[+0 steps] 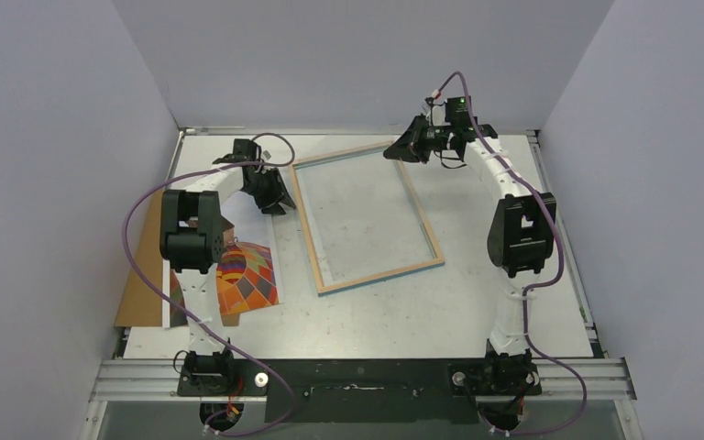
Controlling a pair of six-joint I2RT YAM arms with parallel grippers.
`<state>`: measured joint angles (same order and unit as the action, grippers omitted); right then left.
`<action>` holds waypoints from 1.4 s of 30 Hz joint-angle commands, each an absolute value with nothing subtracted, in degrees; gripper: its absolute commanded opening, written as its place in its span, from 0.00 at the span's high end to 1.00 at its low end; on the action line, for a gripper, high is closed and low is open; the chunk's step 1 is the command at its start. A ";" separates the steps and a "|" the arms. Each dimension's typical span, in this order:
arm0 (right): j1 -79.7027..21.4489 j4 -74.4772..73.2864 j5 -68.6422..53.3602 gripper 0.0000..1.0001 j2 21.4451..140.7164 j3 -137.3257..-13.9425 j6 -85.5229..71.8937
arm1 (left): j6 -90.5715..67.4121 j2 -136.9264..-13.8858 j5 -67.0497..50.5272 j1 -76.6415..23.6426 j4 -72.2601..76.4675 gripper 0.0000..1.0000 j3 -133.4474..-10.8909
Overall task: Put the photo into the frame
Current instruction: Place the photo frame item in the photo frame.
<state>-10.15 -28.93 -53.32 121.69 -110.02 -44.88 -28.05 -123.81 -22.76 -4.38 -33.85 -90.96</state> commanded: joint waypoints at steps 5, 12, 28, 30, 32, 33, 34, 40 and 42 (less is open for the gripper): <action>-10.24 -27.27 -54.09 1.00 120.32 -113.47 -49.17 | -28.64 -126.24 -25.30 -4.04 -29.51 0.65 -94.67; -10.24 -25.80 -54.17 1.00 119.28 -112.85 -52.56 | -29.49 -127.50 -26.63 -4.04 -28.09 0.66 -95.19; -11.20 -31.46 -52.38 1.00 120.71 -111.13 -47.06 | -30.02 -128.32 -26.97 -4.03 -27.86 0.67 -95.30; -11.25 -31.77 -52.38 1.00 120.23 -110.36 -46.84 | -30.13 -128.37 -26.85 -4.04 -27.86 0.67 -95.35; -11.24 -32.28 -52.17 1.00 119.77 -109.76 -46.33 | -30.10 -128.53 -26.89 -4.04 -27.87 0.67 -95.44; -11.25 -32.52 -51.98 1.00 119.57 -109.51 -45.99 | -30.20 -128.62 -26.85 -4.04 -27.86 0.67 -95.49; -11.21 -32.63 -51.86 1.00 119.38 -109.20 -45.65 | -30.15 -128.67 -26.87 -4.04 -27.86 0.67 -95.53; -11.25 -34.42 -49.49 1.00 118.72 -108.14 -43.56 | -30.31 -129.11 -26.72 -4.04 -27.96 0.67 -95.95; -11.00 -36.00 -48.38 1.00 118.36 -108.45 -42.01 | -30.26 -129.27 -26.72 -4.02 -27.93 0.67 -96.05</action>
<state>-10.70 -33.15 -49.98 121.93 -108.47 -44.91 -30.74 -127.48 -27.38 -4.27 -29.71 -94.04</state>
